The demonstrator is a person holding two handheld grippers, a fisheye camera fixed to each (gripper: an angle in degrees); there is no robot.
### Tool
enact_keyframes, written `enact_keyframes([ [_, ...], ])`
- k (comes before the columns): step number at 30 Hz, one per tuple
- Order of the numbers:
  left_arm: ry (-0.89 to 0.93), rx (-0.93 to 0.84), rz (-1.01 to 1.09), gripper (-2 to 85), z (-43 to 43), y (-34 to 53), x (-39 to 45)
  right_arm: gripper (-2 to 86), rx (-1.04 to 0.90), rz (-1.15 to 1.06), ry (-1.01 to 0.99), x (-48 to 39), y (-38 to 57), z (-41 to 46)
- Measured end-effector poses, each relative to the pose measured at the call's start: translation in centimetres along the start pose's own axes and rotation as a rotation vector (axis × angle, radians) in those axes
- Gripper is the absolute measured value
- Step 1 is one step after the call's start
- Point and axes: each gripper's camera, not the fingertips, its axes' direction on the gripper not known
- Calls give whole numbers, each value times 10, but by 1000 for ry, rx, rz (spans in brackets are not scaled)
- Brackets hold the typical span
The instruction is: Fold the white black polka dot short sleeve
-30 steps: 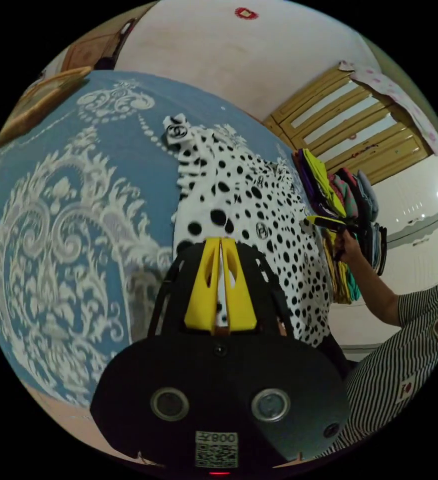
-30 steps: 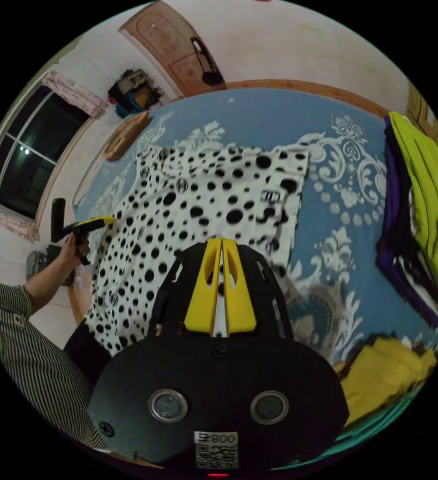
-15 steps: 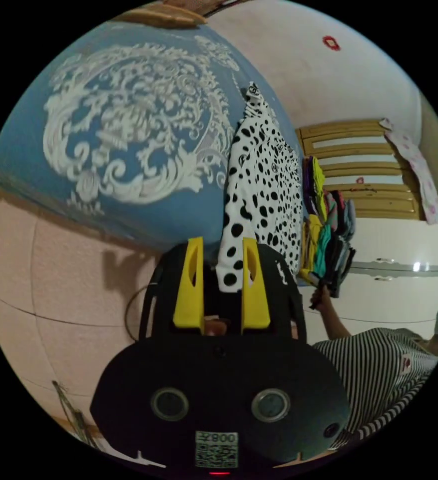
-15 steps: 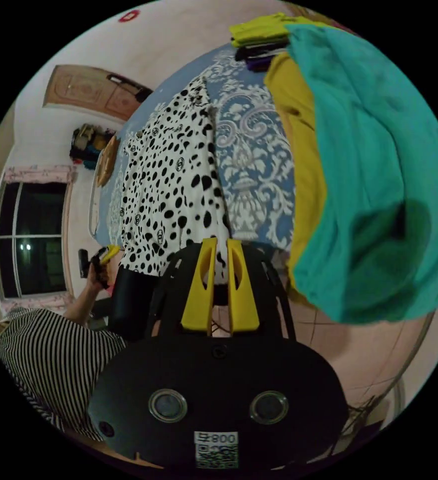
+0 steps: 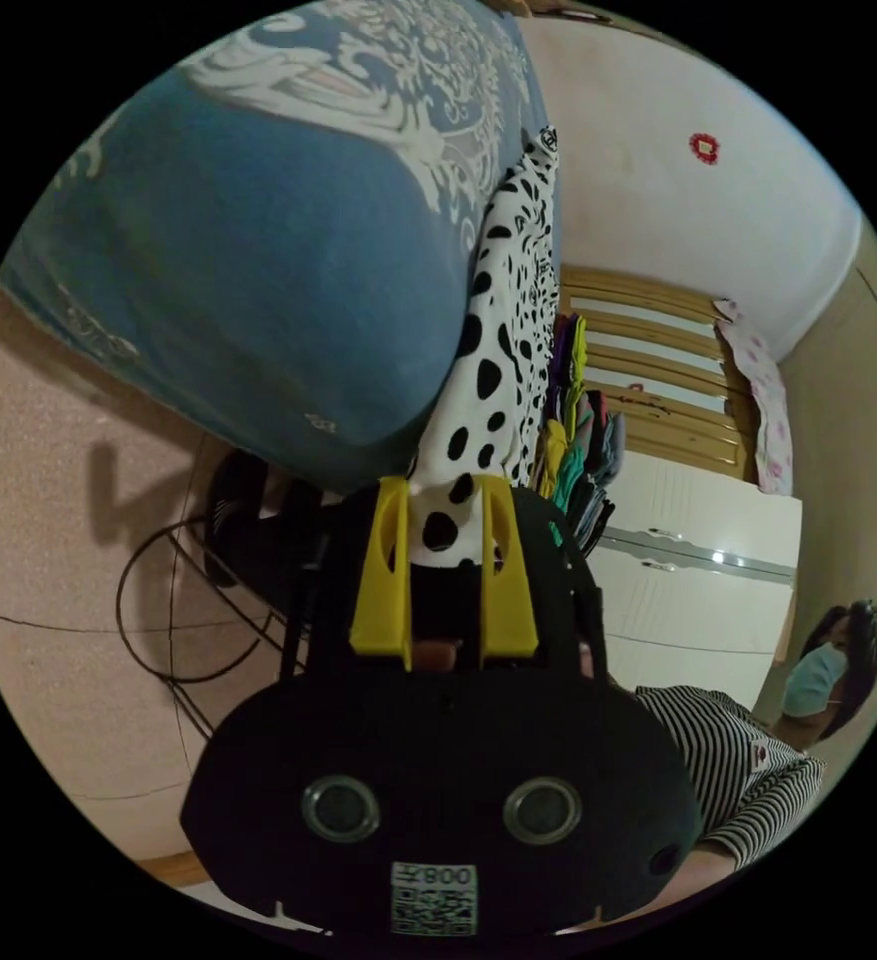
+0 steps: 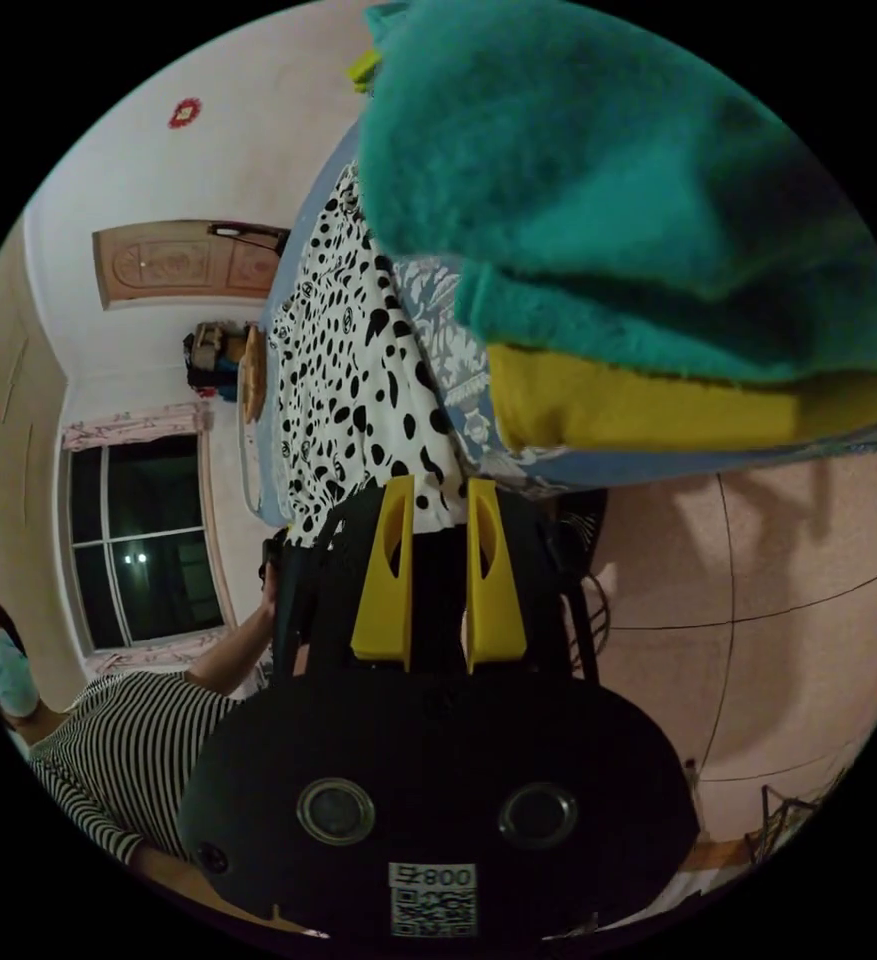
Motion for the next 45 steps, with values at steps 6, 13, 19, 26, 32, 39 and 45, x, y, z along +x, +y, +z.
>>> enact_keyframes([
  [6,42,22,44,29,-35,38,17,36,-19,29,-64,38,21,-2],
  [13,143,89,121,21,-88,89,45,9,-16,-70,-202,54,52,-25],
  [19,243,155,217,18,-133,128,79,6,7,-230,-283,36,73,-58],
  [26,298,179,309,17,-178,169,108,6,-6,-369,-262,13,97,-87],
  [32,284,142,291,17,-194,201,108,6,-74,-386,-213,10,124,-92],
  [39,304,153,209,16,-196,210,98,6,-104,-310,-197,18,137,-82],
  [45,317,173,221,18,-189,170,117,6,-83,-305,-184,0,105,-76],
])
